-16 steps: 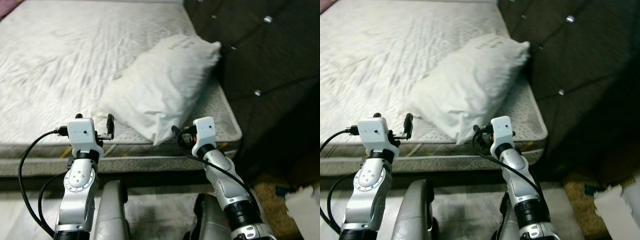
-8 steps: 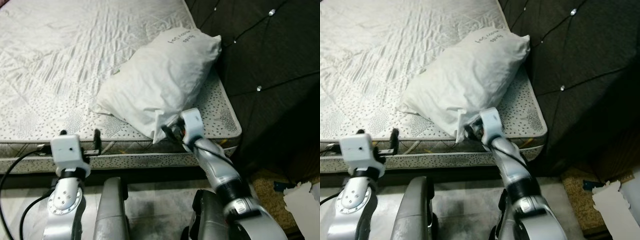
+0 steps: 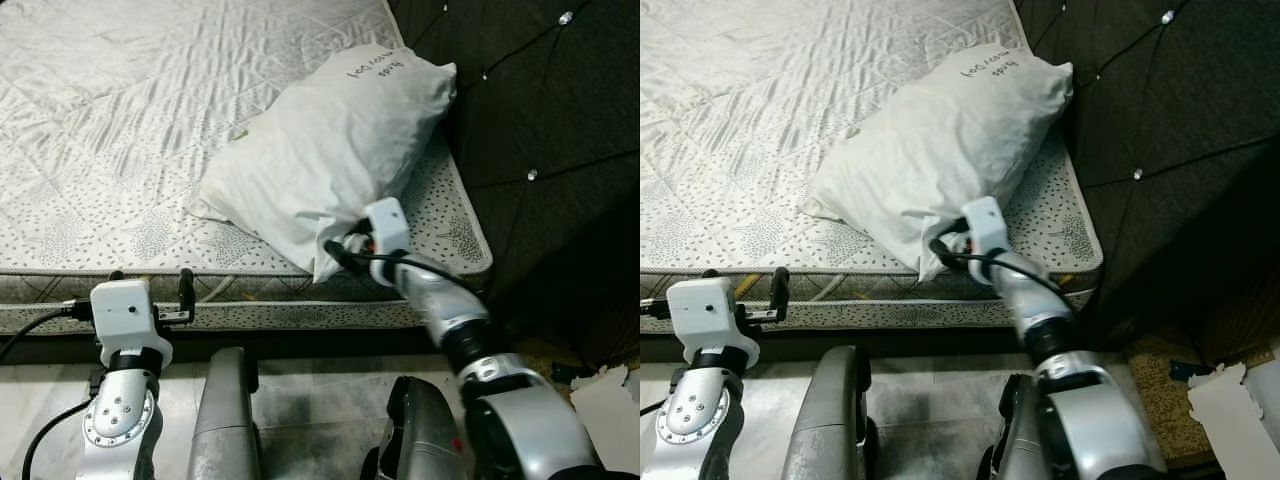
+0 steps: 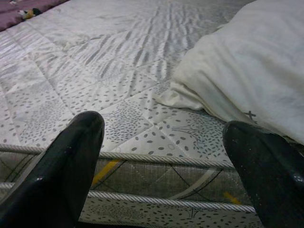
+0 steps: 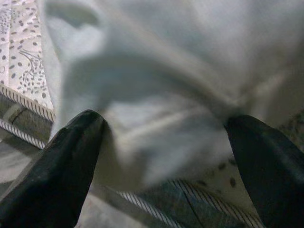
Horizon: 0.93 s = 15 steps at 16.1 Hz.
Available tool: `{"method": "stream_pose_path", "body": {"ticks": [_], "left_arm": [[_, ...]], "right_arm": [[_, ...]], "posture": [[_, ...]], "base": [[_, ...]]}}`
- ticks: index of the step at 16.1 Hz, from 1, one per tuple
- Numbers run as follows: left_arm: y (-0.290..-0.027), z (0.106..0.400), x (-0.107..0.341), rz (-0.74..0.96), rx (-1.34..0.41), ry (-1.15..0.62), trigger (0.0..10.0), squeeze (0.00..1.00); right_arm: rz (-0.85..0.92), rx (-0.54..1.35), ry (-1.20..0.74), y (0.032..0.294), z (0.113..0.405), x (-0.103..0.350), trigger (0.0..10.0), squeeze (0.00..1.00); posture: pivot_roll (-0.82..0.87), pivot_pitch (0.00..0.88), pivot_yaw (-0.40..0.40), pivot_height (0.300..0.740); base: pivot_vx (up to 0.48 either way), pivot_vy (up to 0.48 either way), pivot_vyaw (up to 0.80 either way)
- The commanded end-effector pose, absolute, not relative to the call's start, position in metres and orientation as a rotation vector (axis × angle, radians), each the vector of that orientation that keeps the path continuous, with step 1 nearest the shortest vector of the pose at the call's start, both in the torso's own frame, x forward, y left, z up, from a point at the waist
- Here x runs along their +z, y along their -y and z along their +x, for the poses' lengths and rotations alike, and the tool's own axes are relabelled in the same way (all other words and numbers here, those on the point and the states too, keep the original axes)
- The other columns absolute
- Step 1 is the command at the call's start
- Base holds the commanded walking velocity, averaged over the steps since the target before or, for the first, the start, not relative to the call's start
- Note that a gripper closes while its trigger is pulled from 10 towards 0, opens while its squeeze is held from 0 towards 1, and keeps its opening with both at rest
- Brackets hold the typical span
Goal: Clean up the room
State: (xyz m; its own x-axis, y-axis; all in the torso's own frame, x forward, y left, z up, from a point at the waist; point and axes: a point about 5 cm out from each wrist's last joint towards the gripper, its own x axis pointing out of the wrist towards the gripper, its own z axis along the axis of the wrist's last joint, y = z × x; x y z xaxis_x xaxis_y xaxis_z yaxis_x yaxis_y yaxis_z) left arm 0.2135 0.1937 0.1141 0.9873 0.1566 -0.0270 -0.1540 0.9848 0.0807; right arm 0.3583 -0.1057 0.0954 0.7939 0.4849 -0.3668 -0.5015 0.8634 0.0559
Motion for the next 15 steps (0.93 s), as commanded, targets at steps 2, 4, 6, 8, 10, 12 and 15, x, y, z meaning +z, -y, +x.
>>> {"method": "stream_pose_path", "body": {"ticks": [2, 4, 6, 8, 10, 12, 15], "left_arm": [[-0.187, 0.218, 0.117, 0.070, 0.125, -0.034, 10.0, 0.00], [-0.186, 0.218, 0.118, 0.071, 0.118, -0.035, 10.0, 0.00], [-0.189, 0.217, 0.119, 0.077, 0.122, -0.034, 10.0, 0.00], [-0.192, 0.216, 0.119, 0.084, 0.130, -0.033, 10.0, 0.00], [-0.192, 0.216, 0.119, 0.086, 0.134, -0.036, 10.0, 0.00], [-0.190, 0.217, 0.120, 0.085, 0.133, -0.034, 10.0, 0.00], [-0.190, 0.217, 0.120, 0.087, 0.135, -0.032, 10.0, 0.00]], "right_arm": [[-0.012, 0.589, -0.444, 0.095, 0.348, 0.082, 10.0, 0.00], [0.008, 0.629, -0.452, 0.077, 0.344, 0.079, 10.0, 0.00], [0.029, 0.663, -0.451, 0.063, 0.343, 0.081, 10.0, 0.00], [0.072, 0.663, -0.453, 0.053, 0.343, 0.084, 10.0, 0.00], [0.108, 0.569, -0.422, 0.050, 0.350, 0.091, 10.0, 0.00], [0.097, 0.455, -0.389, 0.049, 0.357, 0.096, 10.0, 0.00], [0.078, 0.380, -0.350, 0.049, 0.361, 0.101, 10.0, 0.00]], "posture": [[0.20, 0.141, -0.048, 0.571], [0.21, 0.138, -0.048, 0.571], [0.22, 0.136, -0.050, 0.571], [0.23, 0.131, -0.054, 0.571], [0.24, 0.127, -0.055, 0.571], [0.24, 0.124, -0.054, 0.571], [0.25, 0.124, -0.058, 0.571]], "base": [[0.000, 0.000, 0.00], [0.000, 0.000, 0.00], [0.000, 0.000, 0.00], [0.000, 0.000, 0.00], [0.000, 0.000, 0.00], [0.000, 0.000, 0.00], [0.000, 0.000, 0.00]]}}
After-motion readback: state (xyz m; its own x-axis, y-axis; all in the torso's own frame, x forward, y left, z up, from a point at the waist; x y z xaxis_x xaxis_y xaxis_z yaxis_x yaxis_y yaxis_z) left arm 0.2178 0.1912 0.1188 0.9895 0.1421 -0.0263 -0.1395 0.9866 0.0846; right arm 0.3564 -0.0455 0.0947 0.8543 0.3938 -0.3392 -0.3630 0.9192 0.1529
